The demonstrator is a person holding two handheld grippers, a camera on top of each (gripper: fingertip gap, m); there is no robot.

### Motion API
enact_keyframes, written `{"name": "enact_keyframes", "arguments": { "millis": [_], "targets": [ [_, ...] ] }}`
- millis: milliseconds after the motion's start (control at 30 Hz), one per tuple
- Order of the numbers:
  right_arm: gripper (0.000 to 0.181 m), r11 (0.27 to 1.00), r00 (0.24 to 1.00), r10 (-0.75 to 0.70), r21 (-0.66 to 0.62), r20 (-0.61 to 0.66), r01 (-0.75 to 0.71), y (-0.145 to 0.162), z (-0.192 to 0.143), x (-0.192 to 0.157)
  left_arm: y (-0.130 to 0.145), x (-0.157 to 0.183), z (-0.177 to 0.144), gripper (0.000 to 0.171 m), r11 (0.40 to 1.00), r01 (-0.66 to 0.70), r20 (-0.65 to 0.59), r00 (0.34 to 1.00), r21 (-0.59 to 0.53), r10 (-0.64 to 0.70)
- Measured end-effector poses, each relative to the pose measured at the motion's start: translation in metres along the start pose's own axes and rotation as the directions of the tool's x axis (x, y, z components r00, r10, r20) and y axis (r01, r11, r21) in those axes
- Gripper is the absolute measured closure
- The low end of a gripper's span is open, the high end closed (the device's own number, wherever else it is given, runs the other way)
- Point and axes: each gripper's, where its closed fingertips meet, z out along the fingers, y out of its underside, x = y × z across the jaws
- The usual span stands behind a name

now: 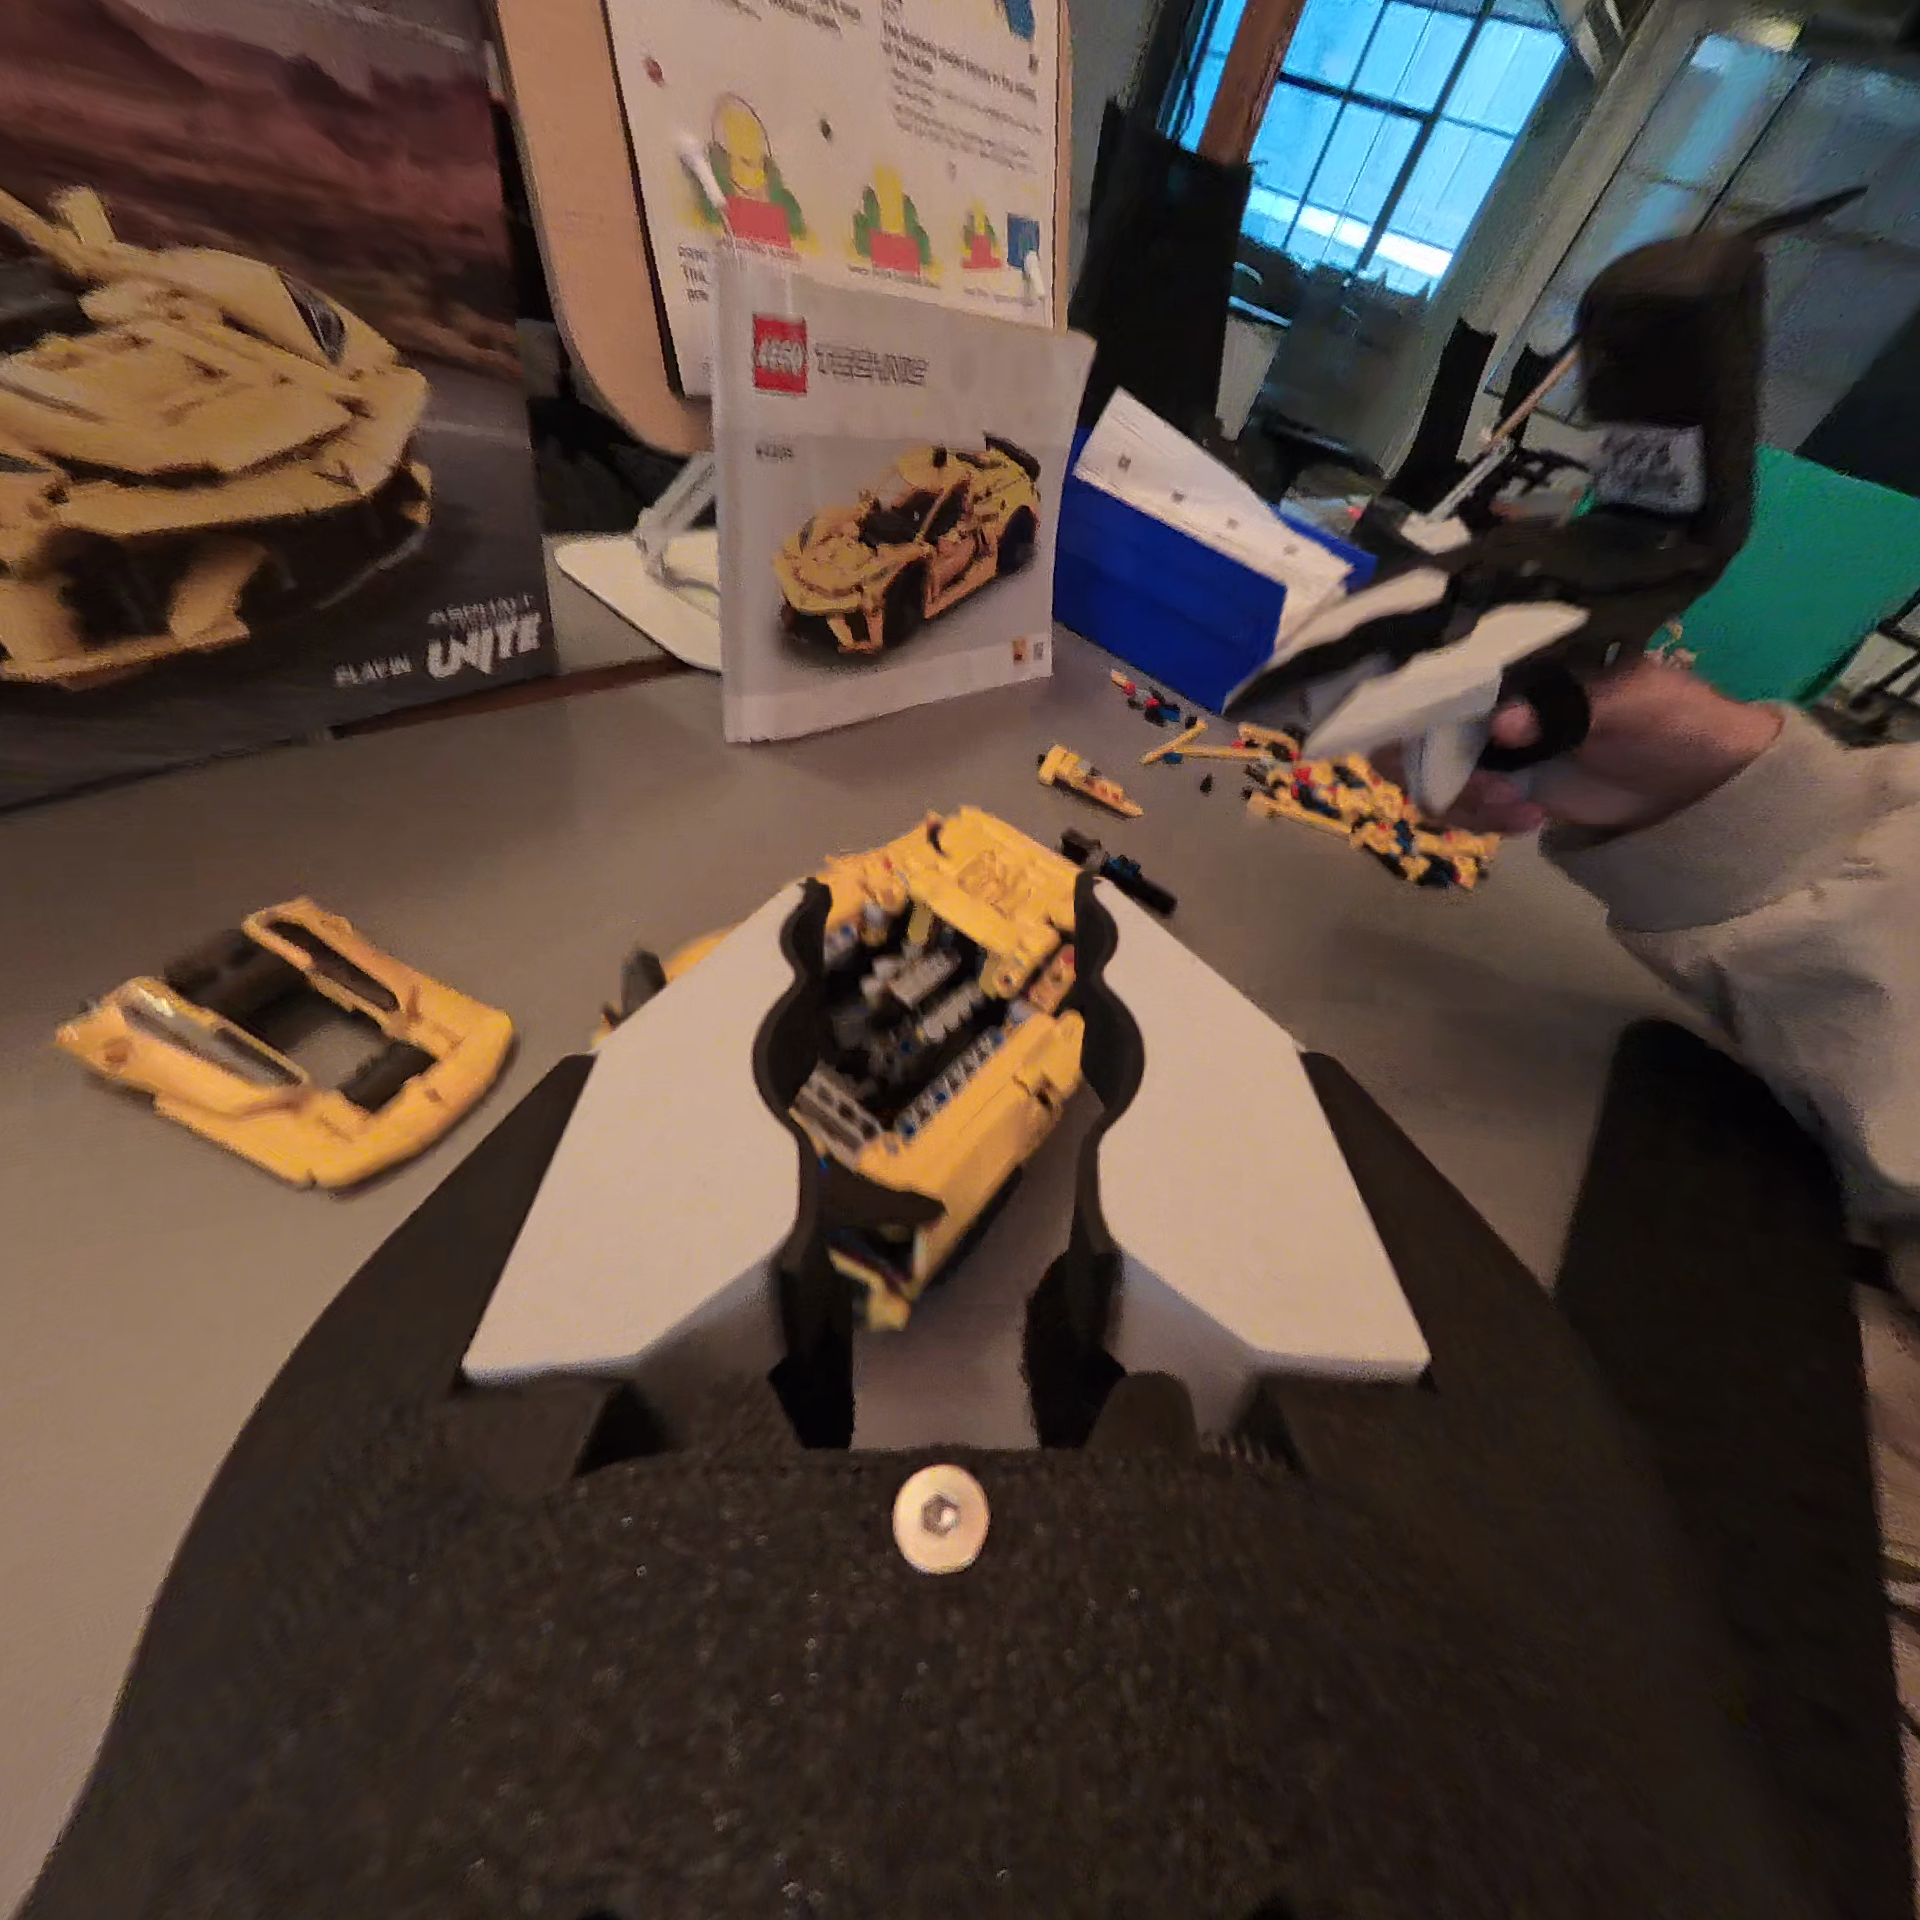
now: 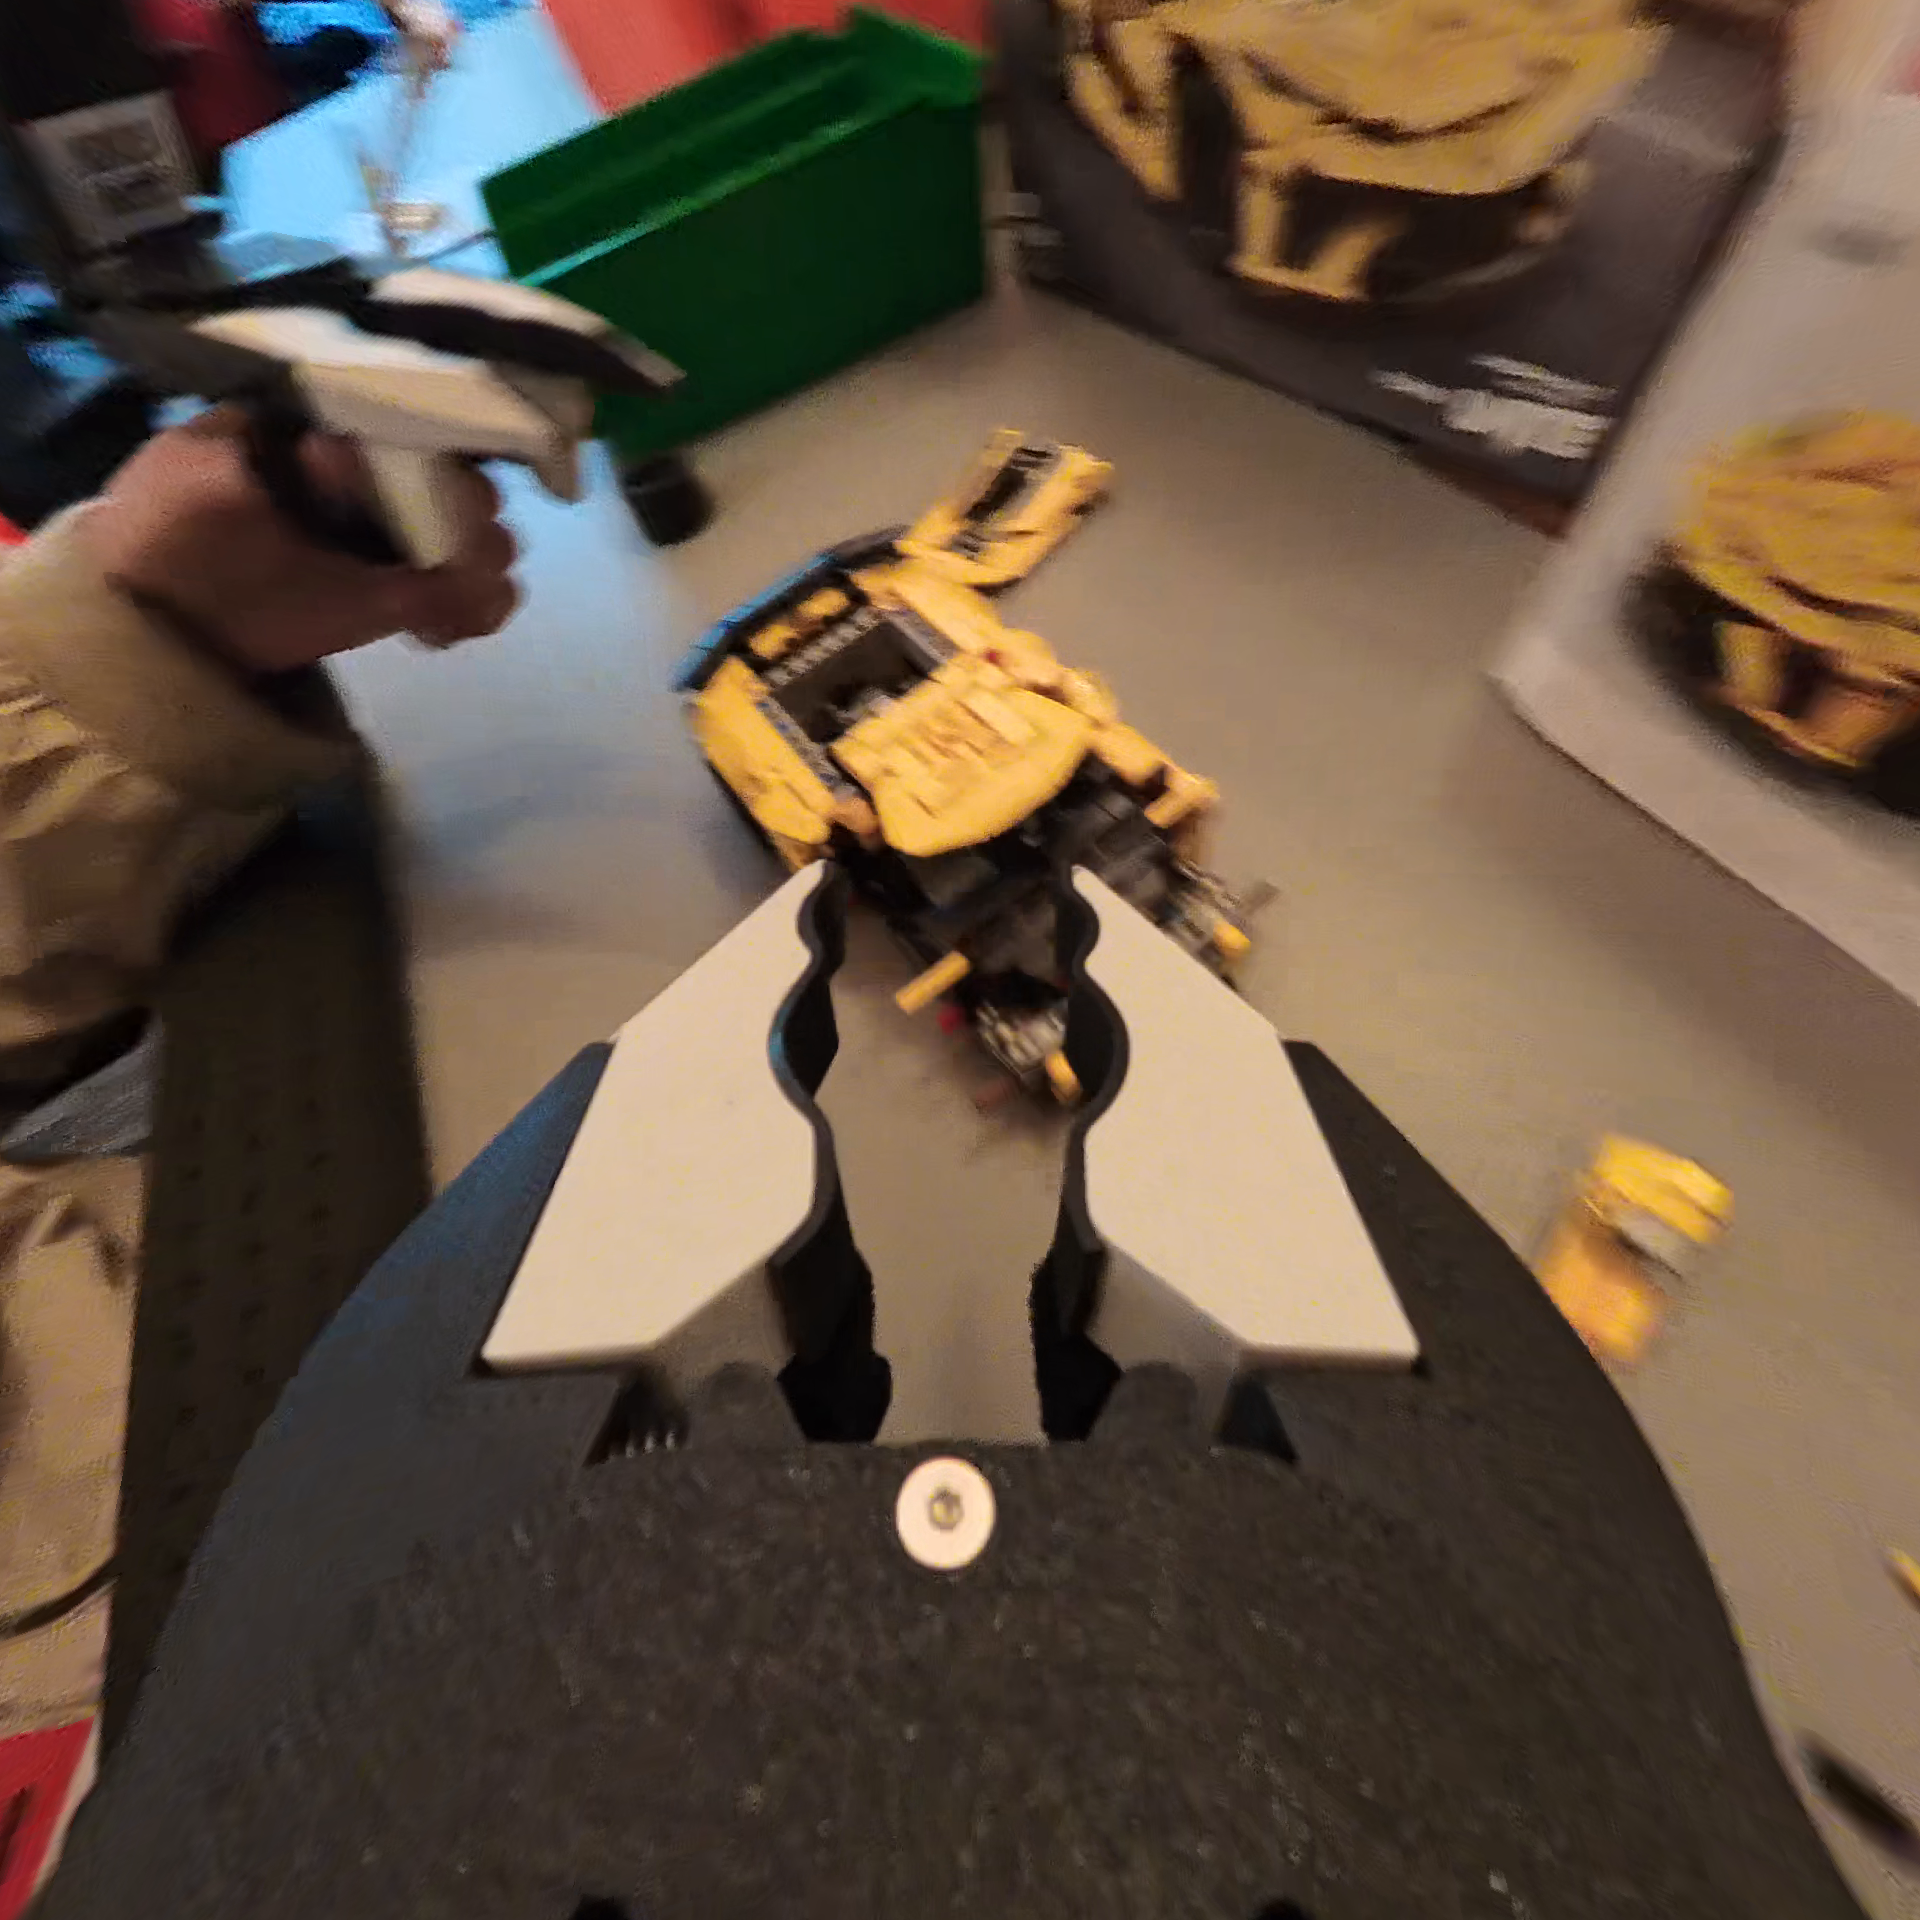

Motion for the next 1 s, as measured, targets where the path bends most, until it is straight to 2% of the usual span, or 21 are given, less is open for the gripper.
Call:
{"name": "enact_keyframes", "arguments": {
  "millis": [67,133,200,267,367,467,533,567,667,833,1000],
  "targets": [
    [0.143,0.997,0.997,0.060,-0.060,0.049,-0.057,0.004,0.031,0.006,-0.012,-0.009,0.014,0.122,0.998,-0.064,-0.013,0.998,0.002,0.064],
    [0.143,0.973,0.969,0.210,-0.122,0.126,-0.195,0.010,0.056,0.012,0.008,-0.008,0.029,0.122,0.984,-0.124,-0.097,0.989,-0.131,0.111],
    [0.141,0.941,0.927,0.330,-0.137,0.178,-0.309,0.011,0.068,0.014,0.034,-0.024,0.031,0.120,0.961,-0.116,-0.084,0.992,-0.253,0.097],
    [0.140,0.910,0.889,0.408,-0.166,0.208,-0.379,0.016,0.074,0.012,0.043,-0.046,0.022,0.115,0.971,-0.049,-0.007,0.999,-0.236,0.048],
    [0.143,0.863,0.828,0.498,-0.235,0.256,-0.447,0.021,0.084,0.004,0.045,-0.059,0.014,0.111,0.982,0.045,0.019,0.999,-0.185,-0.042],
    [0.165,0.801,0.757,0.596,-0.262,0.267,-0.539,0.017,0.092,0.009,0.063,-0.070,0.023,0.108,0.964,0.039,0.072,0.997,-0.262,-0.020],
    [0.170,0.786,0.736,0.617,-0.281,0.280,-0.551,0.016,0.095,0.007,0.080,-0.064,0.032,0.109,0.942,0.034,0.058,0.998,-0.333,-0.016],
    [0.171,0.785,0.736,0.618,-0.271,0.278,-0.557,0.012,0.095,0.007,0.084,-0.060,0.034,0.105,0.937,0.044,0.047,0.998,-0.346,-0.030],
    [0.172,0.818,0.790,0.572,-0.232,0.223,-0.526,-0.002,0.088,0.010,0.091,-0.058,0.038,0.115,0.936,0.022,0.055,0.998,-0.351,-0.003],
    [0.167,0.881,0.924,0.383,-0.307,0.018,-0.359,0.000,0.084,0.012,0.091,-0.056,0.041,0.115,0.931,0.020,0.069,0.998,-0.364,0.005],
    [0.168,0.858,0.883,0.463,-0.289,0.078,-0.424,0.003,0.085,0.014,0.090,-0.056,0.040,0.116,0.931,0.013,0.085,0.996,-0.366,0.019]
  ]
}}
